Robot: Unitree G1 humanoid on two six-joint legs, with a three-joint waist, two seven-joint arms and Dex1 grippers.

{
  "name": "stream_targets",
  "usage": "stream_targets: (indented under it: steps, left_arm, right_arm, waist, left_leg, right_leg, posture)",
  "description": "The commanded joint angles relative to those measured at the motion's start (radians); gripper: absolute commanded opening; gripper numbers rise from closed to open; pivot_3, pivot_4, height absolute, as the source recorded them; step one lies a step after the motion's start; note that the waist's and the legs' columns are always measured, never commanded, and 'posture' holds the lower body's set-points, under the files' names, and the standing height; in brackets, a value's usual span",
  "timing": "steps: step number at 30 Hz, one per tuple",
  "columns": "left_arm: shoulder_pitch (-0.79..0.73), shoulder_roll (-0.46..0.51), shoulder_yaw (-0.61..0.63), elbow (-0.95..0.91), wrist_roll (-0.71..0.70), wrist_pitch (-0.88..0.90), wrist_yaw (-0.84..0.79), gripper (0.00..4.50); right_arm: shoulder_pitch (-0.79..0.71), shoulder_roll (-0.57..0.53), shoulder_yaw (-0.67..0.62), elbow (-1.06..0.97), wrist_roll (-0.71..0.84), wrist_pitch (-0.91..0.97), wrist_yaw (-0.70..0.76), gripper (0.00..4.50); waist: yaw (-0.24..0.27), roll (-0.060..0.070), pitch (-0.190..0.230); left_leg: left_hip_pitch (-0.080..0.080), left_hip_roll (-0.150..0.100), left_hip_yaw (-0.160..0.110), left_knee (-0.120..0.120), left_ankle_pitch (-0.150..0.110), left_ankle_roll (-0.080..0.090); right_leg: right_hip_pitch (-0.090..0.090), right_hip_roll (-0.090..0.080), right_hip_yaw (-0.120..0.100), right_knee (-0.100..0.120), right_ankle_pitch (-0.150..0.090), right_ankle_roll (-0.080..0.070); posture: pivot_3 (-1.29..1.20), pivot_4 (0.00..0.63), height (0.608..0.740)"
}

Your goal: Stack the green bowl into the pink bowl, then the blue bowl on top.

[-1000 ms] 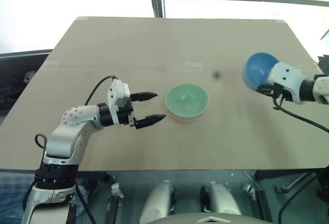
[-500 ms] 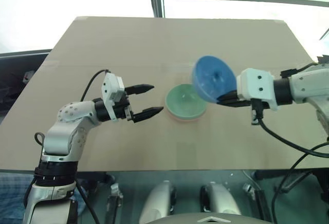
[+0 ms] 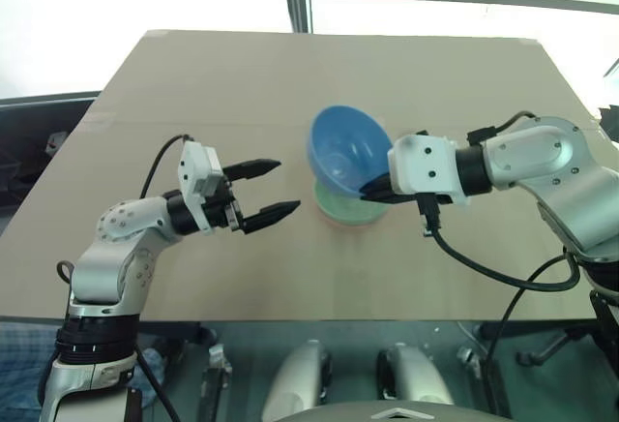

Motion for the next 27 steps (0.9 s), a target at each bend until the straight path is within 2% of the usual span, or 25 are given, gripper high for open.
stream_targets:
  steps: [1, 3, 7, 10, 15, 22, 27]
  left_arm:
    - [0.003, 0.012, 0.027, -0.048, -0.02, -0.005, 0.008, 4.5]
    - [0.007, 0.015, 0.026, -0.048, -0.011, -0.004, 0.017, 4.5]
    - [0.021, 0.018, 0.014, -0.049, 0.027, -0.027, 0.038, 4.5]
    - [0.025, 0.012, 0.013, -0.052, 0.053, -0.028, 0.077, 4.5]
    - [0.052, 0.019, 0.005, -0.062, 0.101, -0.03, 0.131, 4.5]
    - [0.115, 0.033, 0.029, -0.072, 0.128, -0.054, 0.148, 4.5]
    - [0.141, 0.046, 0.06, -0.082, 0.111, -0.057, 0.143, 4.5]
  right_arm:
    - [-0.042, 0.017, -0.026, 0.008, -0.008, -0.012, -0.017, 1.21]
    - [-0.052, 0.009, -0.041, 0.02, -0.002, 0.021, -0.017, 1.8]
    - [-0.052, -0.026, -0.09, 0.03, 0.028, 0.064, -0.005, 1.8]
    - [0.014, -0.042, -0.238, 0.031, 0.142, 0.166, -0.015, 1.8]
    - [0.263, -0.037, -0.525, 0.083, 0.256, 0.174, -0.062, 1.8]
    - [0.723, -0.093, -0.749, 0.122, 0.211, -0.032, -0.029, 1.8]
    - [0.876, -0.063, -0.864, 0.102, 0.277, -0.126, -0.006, 1.8]
  waist:
    - [-0.002, 0.0, 0.0]
    - [-0.003, 0.0, 0.0]
    - [-0.002, 0.0, 0.0]
    - [0.0, 0.0, 0.0]
    - [0.001, -0.002, -0.001]
    - [0.003, -0.001, -0.001]
    - [-0.005, 0.001, 0.0]
  left_leg:
    - [0.0, 0.0, 0.0, 0.0, 0.0, 0.0]
    - [0.0, 0.0, 0.0, 0.0, 0.0, 0.0]
    - [0.0, 0.0, 0.0, 0.0, 0.0, 0.0]
    - [0.0, 0.0, 0.0, 0.0, 0.0, 0.0]
    - [0.0, 0.0, 0.0, -0.001, -0.001, 0.002]
    - [0.0, 0.0, 0.001, -0.003, -0.002, 0.003]
    - [0.002, 0.001, 0.002, -0.001, -0.003, 0.005]
  right_leg:
    - [0.0, 0.0, 0.0, 0.0, 0.0, 0.0]
    - [0.0, 0.0, 0.0, 0.0, 0.0, 0.0]
    - [0.0, 0.0, 0.0, 0.0, 0.0, 0.0]
    - [0.0, 0.0, 0.0, 0.0, 0.0, 0.0]
    - [0.001, -0.001, 0.0, -0.001, 0.0, 0.0]
    - [0.001, -0.001, 0.0, -0.002, 0.0, 0.0]
    - [0.002, -0.001, 0.001, 0.001, 0.0, 0.0]
  posture:
    - [0.0, 0.15, 0.74]
    - [0.0, 0.15, 0.74]
    - [0.0, 0.15, 0.74]
    - [0.0, 0.15, 0.74]
    - [0.0, 0.15, 0.74]
    - [0.0, 0.15, 0.74]
    - [0.0, 0.15, 0.74]
